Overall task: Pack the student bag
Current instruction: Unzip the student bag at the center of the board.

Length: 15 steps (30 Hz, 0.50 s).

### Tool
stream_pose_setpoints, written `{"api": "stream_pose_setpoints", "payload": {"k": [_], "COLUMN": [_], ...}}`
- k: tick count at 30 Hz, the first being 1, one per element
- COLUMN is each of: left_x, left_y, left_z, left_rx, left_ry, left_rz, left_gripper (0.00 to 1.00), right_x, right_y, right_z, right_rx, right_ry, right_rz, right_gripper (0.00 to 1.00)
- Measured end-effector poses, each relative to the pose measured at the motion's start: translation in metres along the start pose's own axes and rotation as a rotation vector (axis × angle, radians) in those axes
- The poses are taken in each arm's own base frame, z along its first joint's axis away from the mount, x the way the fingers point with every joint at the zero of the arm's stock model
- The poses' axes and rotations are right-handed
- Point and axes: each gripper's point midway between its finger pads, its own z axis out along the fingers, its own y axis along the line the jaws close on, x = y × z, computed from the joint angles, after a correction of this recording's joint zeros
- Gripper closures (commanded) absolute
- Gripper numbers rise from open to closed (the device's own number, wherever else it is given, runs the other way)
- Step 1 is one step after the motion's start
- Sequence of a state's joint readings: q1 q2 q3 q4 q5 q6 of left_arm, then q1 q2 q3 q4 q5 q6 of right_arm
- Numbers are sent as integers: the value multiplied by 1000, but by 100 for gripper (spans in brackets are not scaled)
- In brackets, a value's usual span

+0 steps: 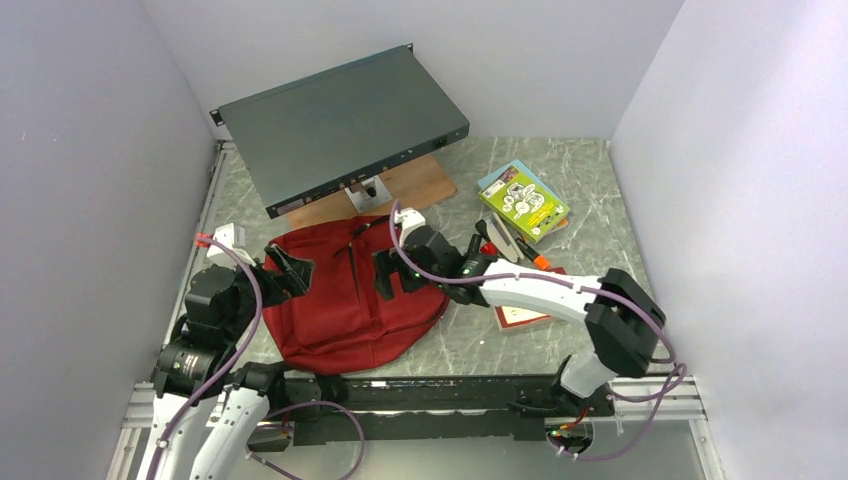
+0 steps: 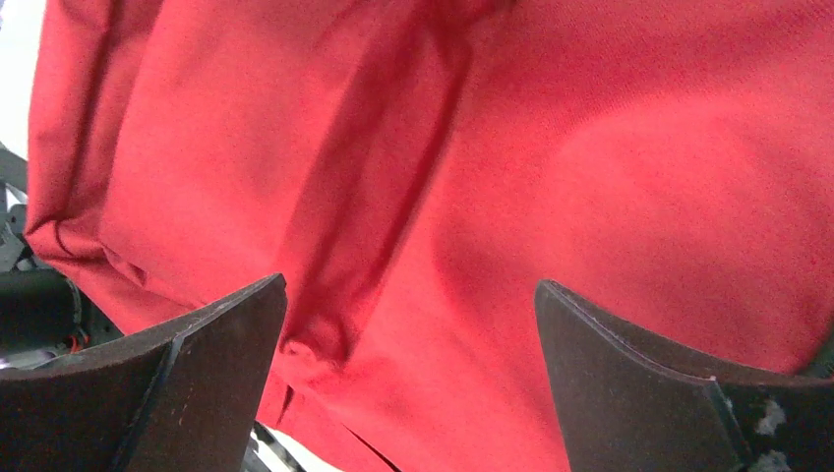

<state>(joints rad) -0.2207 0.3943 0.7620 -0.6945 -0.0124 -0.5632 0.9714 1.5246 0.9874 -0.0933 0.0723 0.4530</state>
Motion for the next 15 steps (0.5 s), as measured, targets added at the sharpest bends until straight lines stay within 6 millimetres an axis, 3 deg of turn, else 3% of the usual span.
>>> {"api": "stream_pose_setpoints", "payload": {"k": [10,15], "left_x": [45,63], "left_y": [11,14], "left_z": [11,17], "left_rx": [-8,-6], "left_ry": [144,213], "left_rz": [-44,-59], "left_gripper": [1,1], "right_x": [-11,-7], "right_y": [36,42], "right_z": [52,77], "right_rx": [-54,-53], "right_ry": [-29,-19], "right_rz": [27,31], "right_gripper": [23,53]}}
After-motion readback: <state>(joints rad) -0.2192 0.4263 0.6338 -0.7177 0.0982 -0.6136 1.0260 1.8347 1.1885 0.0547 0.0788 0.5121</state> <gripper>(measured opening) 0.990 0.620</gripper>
